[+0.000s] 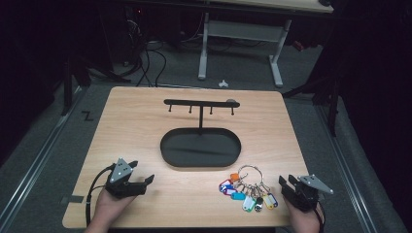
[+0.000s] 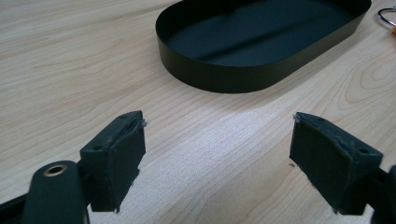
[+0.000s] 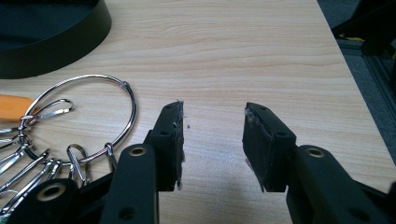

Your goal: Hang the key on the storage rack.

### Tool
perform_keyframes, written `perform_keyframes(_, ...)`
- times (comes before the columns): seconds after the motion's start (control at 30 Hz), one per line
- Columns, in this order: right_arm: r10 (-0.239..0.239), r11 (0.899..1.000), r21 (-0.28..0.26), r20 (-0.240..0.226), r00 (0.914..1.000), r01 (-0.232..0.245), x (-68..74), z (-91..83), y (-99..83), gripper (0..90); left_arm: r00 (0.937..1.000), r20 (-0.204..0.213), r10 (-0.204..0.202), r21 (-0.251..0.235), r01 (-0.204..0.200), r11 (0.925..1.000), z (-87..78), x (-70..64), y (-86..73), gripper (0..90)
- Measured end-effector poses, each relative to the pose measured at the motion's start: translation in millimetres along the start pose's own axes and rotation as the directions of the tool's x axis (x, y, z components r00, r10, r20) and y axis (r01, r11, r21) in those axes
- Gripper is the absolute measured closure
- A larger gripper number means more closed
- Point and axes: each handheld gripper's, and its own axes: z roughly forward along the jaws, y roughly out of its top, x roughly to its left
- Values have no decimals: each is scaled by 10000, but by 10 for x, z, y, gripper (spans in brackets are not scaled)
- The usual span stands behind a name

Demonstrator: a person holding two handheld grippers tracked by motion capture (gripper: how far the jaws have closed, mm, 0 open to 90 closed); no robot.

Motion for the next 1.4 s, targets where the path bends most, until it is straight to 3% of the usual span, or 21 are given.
perform_keyframes(0.33, -169, 9997, -160, -221, 9996, 166, -10, -68, -16, 559, 9998, 172, -20, 54, 19, 10000, 34, -25, 20, 184)
perform_keyframes(0.57, -352, 9990, -293, -383, 9986, 341, 43, -24, 33, 546, 9997, 231, -113, 16, 112, 9999, -34, -9, -1, 183)
perform_keyframes(0.73, -600, 9980, -242, -661, 9960, 585, 108, 37, 55, 460, 9994, 285, -213, 10, 213, 9998, -63, 20, -12, 186)
perform_keyframes(0.83, -950, 9954, -229, -744, 9927, 935, 156, 56, 86, 437, 9993, 284, -240, -25, 240, 9997, -74, 24, -20, 191)
perform_keyframes(1.2, -1491, 9886, 71, -968, 9841, 1505, 343, 99, 288, 407, 9998, 175, -139, -110, 141, 9998, -109, 23, -39, 198)
perform_keyframes(1.4, -2009, 9770, 501, -1096, 9735, 2072, 387, 147, 398, 406, 9997, 197, -135, -81, 137, 9999, -101, 16, -40, 199)
